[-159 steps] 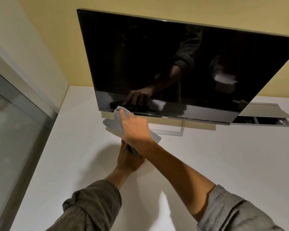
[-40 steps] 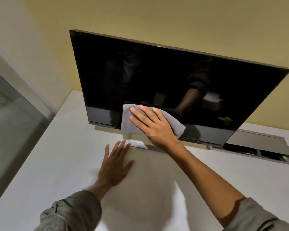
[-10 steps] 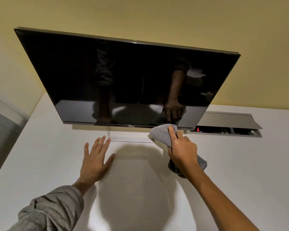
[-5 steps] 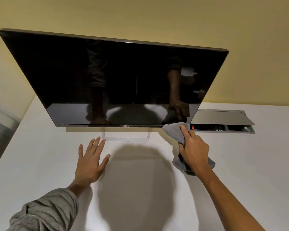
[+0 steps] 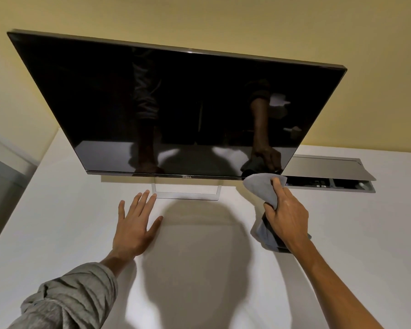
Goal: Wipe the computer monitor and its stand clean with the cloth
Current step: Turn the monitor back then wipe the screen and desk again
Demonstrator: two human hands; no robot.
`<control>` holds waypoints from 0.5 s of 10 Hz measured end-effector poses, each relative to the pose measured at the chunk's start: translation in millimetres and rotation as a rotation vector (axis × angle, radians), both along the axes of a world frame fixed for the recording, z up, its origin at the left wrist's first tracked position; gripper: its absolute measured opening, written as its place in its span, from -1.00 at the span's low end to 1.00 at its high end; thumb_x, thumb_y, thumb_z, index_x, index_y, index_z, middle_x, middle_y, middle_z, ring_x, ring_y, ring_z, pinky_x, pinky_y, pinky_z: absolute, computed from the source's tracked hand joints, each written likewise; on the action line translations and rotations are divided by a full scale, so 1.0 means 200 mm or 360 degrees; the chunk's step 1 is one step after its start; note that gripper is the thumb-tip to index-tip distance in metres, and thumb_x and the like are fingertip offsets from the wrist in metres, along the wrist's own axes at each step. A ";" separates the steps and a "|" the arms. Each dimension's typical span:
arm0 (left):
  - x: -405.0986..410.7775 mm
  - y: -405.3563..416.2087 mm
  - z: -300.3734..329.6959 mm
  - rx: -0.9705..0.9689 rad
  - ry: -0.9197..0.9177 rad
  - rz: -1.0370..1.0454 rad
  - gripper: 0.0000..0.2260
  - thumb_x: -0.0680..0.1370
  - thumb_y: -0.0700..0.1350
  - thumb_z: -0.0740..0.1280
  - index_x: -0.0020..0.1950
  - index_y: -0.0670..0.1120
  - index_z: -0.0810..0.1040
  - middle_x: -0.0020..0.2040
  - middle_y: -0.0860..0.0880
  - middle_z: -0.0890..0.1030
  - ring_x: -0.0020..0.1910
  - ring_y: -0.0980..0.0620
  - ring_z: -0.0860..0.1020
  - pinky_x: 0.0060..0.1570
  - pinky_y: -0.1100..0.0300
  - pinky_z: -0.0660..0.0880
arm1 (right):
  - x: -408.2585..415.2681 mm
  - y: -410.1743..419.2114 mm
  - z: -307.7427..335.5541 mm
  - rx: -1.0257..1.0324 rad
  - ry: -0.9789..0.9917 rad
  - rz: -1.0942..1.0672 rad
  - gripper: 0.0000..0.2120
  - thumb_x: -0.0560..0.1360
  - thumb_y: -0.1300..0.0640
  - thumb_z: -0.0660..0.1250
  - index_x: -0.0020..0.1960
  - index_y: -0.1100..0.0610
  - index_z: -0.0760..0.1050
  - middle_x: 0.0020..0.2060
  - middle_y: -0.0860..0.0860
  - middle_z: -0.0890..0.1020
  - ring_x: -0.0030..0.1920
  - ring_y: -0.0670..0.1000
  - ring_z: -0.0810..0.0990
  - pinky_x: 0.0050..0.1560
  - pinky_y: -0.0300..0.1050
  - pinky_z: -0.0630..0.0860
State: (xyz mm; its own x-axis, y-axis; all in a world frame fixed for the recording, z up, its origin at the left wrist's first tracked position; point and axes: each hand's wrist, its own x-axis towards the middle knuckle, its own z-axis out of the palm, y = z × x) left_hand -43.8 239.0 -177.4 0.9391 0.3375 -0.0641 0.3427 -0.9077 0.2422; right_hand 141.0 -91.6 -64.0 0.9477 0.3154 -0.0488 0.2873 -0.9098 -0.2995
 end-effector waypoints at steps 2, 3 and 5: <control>0.00 0.01 0.00 -0.0019 0.0079 0.0026 -0.40 0.60 0.32 -0.14 0.59 0.09 0.07 0.61 0.02 0.09 0.59 -0.01 0.04 0.52 -0.19 -0.17 | -0.09 0.24 -0.01 0.0088 0.0047 0.0228 -0.38 0.52 0.08 0.33 0.52 -0.01 0.18 0.22 0.10 0.51 0.12 0.17 0.53 0.03 0.05 0.50; 0.00 0.01 0.01 -0.0049 -0.0009 0.0015 -0.42 0.60 0.31 -0.06 0.58 0.10 0.10 0.60 0.00 0.14 0.58 -0.04 0.09 0.51 -0.21 -0.15 | -0.16 0.43 0.00 0.0212 0.0118 0.0292 -0.42 0.53 0.08 0.29 0.50 -0.06 0.19 0.18 0.07 0.53 0.07 0.14 0.55 -0.02 0.02 0.50; 0.01 0.01 0.02 0.0019 -0.0003 -0.0002 -0.40 0.60 0.31 0.05 0.56 0.05 0.17 0.57 -0.02 0.22 0.55 -0.07 0.18 0.50 -0.21 -0.15 | -0.28 0.75 0.00 0.0248 0.0093 0.0574 -0.39 0.53 0.07 0.29 0.52 -0.07 0.15 0.17 0.06 0.53 0.05 0.11 0.54 -0.05 -0.02 0.48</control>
State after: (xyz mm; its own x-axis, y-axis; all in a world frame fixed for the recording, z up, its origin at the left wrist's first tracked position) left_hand -42.1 240.5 -174.4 0.9397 0.3370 -0.0582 0.3411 -0.9109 0.2322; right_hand 85.9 58.2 -64.2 0.7720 0.6352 -0.0249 0.5583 -0.6962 -0.4513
